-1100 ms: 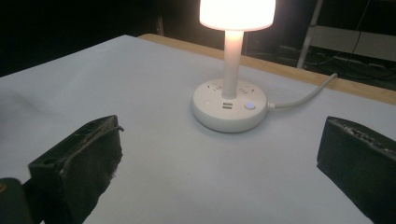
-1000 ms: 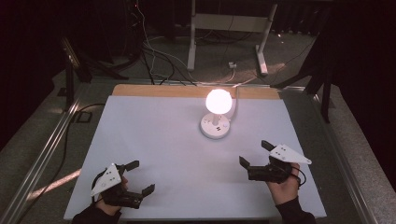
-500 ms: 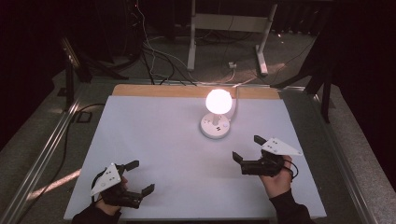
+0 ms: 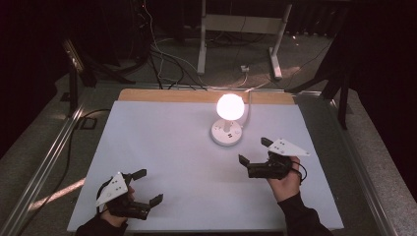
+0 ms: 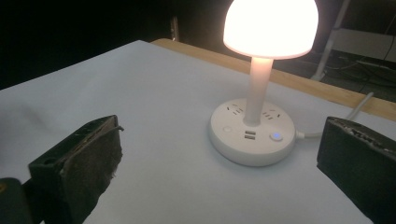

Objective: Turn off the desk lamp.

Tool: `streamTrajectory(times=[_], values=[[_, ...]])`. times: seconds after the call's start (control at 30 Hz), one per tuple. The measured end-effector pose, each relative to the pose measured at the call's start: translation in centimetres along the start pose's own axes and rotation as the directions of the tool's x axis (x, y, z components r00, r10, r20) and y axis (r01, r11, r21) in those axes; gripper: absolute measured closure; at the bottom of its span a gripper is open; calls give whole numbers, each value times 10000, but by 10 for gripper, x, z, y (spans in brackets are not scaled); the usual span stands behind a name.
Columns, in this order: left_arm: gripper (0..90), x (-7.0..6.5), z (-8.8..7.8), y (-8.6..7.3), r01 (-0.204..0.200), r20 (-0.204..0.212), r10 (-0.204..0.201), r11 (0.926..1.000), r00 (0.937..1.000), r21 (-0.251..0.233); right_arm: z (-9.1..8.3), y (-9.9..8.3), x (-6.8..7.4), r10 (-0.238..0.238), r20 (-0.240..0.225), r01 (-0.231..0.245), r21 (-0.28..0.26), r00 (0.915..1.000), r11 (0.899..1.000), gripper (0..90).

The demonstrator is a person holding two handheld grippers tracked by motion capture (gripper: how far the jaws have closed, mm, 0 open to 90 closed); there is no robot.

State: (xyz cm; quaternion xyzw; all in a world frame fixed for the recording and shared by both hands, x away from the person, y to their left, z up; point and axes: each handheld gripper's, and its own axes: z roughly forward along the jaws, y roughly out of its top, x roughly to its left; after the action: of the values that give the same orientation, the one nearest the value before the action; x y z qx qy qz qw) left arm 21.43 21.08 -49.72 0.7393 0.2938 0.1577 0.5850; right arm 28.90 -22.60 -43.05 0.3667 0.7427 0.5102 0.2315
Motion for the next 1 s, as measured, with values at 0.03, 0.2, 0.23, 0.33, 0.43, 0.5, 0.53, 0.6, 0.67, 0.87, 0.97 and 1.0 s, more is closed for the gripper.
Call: streamTrajectory(times=[0.03,0.2,0.23,0.33,0.43,0.5,0.53,0.6,0.67,0.87,0.97,1.0], values=[[6,0,0,0,7,8,-7,10000,10000,8,1,1,0,-32,-17,32,17,10000,10000,0],[6,0,0,0,-24,10,24,10000,10000,-7,9,5,2,-16,-133,17,28,9999,10000,0],[6,0,0,0,-11,20,11,10000,10000,-7,9,5,2,-16,-133,17,28,9999,10000,0],[6,0,0,0,19,1,-19,10000,10000,-14,13,6,3,-57,-192,58,24,9998,10000,0],[6,0,0,1,1,24,-1,10000,10000,-9,17,8,4,-17,-229,18,20,9997,10000,0],[6,0,0,1,6,21,-6,10000,10000,-19,19,9,5,-17,-236,17,1,9997,10000,0],[6,0,0,1,19,21,-18,10000,10000,-27,20,10,5,0,-258,0,7,9997,10000,0],[6,0,0,1,-10,27,10,10000,10000,-13,25,12,5,-40,-279,41,19,9996,10000,0],[6,0,0,1,15,11,-15,10000,10000,-17,26,12,5,-31,-296,32,14,9996,10000,0],[6,0,0,1,39,24,-39,10000,10000,-29,37,14,7,-47,-308,48,48,9995,10000,0],[6,0,0,1,40,30,-40,10000,10000,-26,42,15,7,-39,-329,41,58,9995,10000,0],[6,0,0,1,28,30,-28,10000,10000,-20,43,15,7,-51,-317,53,61,9995,10000,0]])
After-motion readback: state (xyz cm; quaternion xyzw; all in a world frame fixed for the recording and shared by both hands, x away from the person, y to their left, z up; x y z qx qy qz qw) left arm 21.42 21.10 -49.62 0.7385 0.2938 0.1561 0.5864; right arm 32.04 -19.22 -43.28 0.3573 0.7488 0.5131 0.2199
